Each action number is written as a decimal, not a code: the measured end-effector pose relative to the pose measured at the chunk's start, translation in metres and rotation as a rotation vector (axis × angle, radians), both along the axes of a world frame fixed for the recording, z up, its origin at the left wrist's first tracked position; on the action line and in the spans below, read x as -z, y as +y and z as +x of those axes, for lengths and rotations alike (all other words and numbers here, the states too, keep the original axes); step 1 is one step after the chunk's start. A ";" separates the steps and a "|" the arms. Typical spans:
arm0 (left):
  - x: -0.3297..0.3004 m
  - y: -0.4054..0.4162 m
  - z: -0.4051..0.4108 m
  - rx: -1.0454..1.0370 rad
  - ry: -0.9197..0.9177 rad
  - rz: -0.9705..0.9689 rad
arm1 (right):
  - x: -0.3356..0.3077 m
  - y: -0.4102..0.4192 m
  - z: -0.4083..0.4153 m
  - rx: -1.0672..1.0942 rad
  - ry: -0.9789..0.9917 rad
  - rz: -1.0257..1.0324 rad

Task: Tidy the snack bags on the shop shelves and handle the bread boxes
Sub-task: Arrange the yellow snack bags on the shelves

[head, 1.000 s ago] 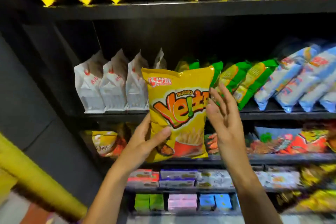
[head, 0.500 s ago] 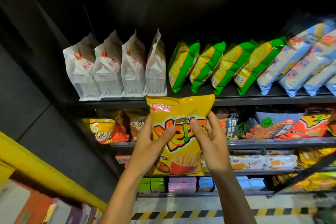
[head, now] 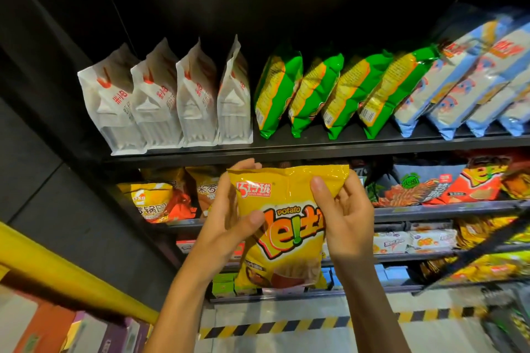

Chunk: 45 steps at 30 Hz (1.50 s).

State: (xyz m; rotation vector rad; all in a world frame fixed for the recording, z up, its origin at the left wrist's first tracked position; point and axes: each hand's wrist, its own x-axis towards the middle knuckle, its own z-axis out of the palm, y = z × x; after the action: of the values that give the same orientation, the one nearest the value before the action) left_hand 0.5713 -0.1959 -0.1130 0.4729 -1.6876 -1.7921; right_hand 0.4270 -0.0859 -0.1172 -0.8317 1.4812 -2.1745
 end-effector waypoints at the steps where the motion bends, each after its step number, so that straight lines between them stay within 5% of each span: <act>1: -0.005 0.000 0.000 -0.012 0.003 -0.015 | 0.001 0.000 0.002 -0.008 -0.006 -0.012; 6: -0.005 0.008 -0.002 -0.126 0.003 0.061 | -0.001 0.001 0.006 -0.106 -0.087 -0.050; 11: -0.004 0.007 0.006 -0.038 0.046 -0.016 | -0.002 0.005 -0.004 -0.175 -0.039 -0.017; 29: 0.002 0.011 0.010 0.216 0.282 -0.039 | 0.003 0.006 0.020 -0.122 0.140 -0.417; 41: 0.008 0.008 0.013 -0.039 0.122 0.108 | 0.007 0.010 0.007 -0.108 -0.022 0.072; 45: 0.006 0.005 0.012 -0.133 0.122 0.182 | 0.015 0.013 0.000 -0.360 0.034 0.072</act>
State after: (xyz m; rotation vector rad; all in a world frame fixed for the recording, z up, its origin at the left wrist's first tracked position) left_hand 0.5836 -0.1905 -0.1189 0.5295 -1.3860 -1.8458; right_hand 0.4266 -0.0734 -0.1327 -1.0252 1.2997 -1.8410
